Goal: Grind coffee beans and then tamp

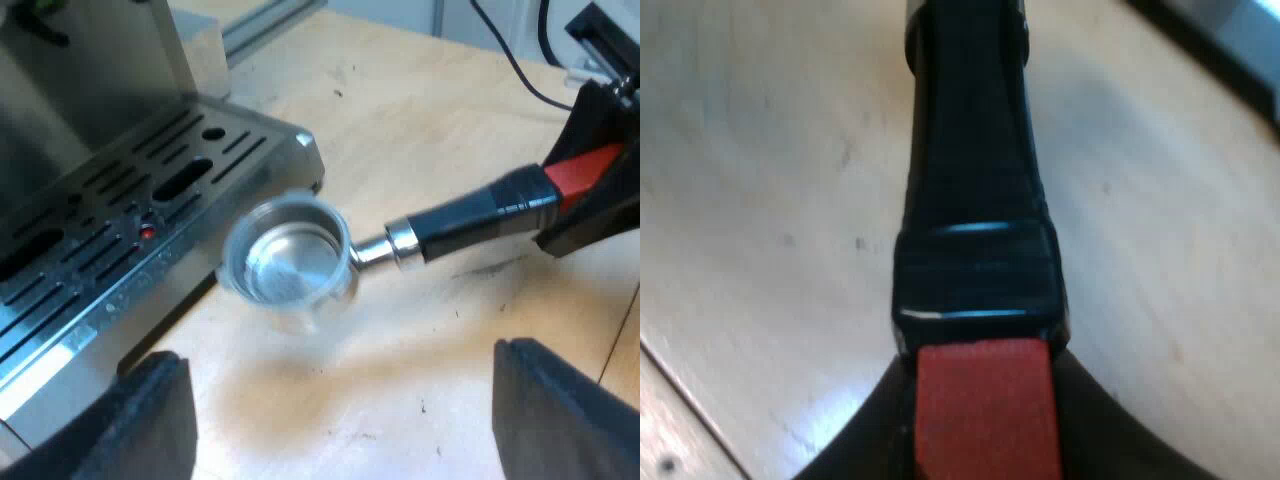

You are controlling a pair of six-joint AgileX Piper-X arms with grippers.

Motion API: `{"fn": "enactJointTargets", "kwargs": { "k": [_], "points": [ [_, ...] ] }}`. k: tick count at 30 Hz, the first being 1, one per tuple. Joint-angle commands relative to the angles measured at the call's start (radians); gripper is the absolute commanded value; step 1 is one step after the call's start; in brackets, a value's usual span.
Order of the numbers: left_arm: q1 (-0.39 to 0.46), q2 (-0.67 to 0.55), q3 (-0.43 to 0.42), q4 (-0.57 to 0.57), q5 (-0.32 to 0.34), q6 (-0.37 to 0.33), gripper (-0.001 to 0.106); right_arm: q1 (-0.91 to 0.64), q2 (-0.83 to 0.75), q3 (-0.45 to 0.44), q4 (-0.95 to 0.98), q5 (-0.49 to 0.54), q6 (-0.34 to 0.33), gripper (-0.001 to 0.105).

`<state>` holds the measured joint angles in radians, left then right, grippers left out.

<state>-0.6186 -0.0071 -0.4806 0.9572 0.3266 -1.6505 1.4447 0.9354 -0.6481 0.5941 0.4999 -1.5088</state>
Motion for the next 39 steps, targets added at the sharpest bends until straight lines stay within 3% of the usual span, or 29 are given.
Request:
{"fn": "enactJointTargets", "kwargs": {
  "k": [1,5,10,18,26,39],
  "points": [
    [-0.004,-0.084,-0.004,0.000,-0.013,-0.003,0.064,0.001,-0.011,0.032,-0.064,0.011,-0.007,0.000],
    [-0.004,-0.084,-0.004,0.000,-0.013,-0.005,0.064,-0.044,-0.012,0.119,-0.179,0.000,-0.007,0.000],
    [-0.004,-0.084,-0.004,0.000,-0.013,-0.005,0.064,-0.124,-0.012,0.202,-0.312,-0.115,-0.007,0.000],
    [-0.004,-0.048,0.020,-0.044,-0.019,-0.005,0.064,-0.198,-0.013,0.307,-0.426,-0.119,-0.015,0.000],
    [-0.004,0.031,0.038,-0.080,-0.017,-0.005,0.064,-0.198,0.041,0.316,-0.445,-0.144,-0.015,0.000],
    [-0.004,0.302,0.040,-0.105,-0.017,0.003,0.064,-0.198,0.143,0.316,-0.497,-0.144,-0.014,0.000]
  ]
}}
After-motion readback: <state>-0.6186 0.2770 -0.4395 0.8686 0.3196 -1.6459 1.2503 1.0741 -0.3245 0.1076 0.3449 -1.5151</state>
